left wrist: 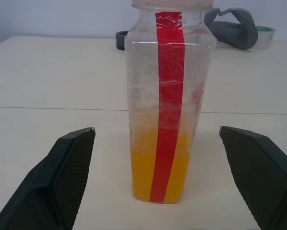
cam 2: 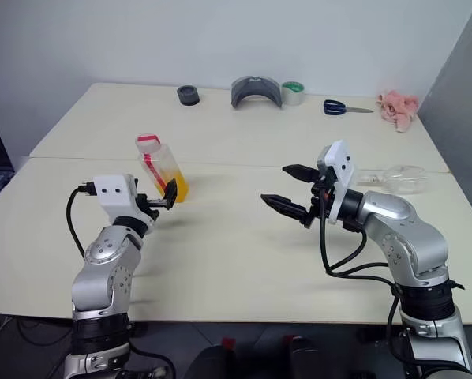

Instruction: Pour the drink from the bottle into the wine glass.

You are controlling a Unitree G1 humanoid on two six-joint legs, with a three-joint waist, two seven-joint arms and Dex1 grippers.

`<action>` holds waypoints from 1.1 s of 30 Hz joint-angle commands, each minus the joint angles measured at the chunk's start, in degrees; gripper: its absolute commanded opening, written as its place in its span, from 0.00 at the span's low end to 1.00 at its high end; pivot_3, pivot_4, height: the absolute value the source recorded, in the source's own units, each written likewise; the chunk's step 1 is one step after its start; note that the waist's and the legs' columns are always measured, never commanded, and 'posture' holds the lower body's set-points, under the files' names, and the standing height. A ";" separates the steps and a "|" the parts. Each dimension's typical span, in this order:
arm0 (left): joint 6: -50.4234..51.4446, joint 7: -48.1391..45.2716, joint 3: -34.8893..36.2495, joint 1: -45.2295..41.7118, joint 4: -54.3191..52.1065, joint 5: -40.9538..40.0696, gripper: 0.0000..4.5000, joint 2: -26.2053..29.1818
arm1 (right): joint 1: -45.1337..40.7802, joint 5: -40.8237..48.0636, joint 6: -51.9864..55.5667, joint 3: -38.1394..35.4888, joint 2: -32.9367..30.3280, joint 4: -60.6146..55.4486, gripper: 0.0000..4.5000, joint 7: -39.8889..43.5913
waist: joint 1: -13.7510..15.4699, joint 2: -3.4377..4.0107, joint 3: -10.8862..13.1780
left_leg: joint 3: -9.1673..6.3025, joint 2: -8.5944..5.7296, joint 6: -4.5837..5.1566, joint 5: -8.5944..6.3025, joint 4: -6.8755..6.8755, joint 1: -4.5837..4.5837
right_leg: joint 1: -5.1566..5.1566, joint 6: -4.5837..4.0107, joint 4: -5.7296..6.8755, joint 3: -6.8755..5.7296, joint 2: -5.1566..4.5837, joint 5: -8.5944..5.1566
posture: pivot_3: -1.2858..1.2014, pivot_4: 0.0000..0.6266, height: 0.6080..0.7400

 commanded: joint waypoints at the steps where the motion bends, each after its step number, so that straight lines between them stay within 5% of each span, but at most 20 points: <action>1: -1.89 -1.04 0.28 -2.27 0.52 -0.50 1.00 1.34 | -1.32 1.49 0.08 -0.54 0.13 -1.19 1.00 -0.19 | -0.01 0.00 0.00 | 0.00 0.00 0.00 0.00 0.00 0.00 | 0.00 0.00 0.00 0.00 0.00 0.00 | 0.52 0.24 1.00; 33: -15.59 -6.68 -2.51 -19.11 27.04 1.98 1.00 5.52 | -1.39 3.41 1.64 -1.19 0.02 -2.28 1.00 -2.91 | 0.02 0.00 0.00 | 0.00 -0.02 -0.01 0.00 0.00 -0.04 | -0.03 0.00 0.00 -0.05 -0.01 0.00 | 0.52 0.24 1.00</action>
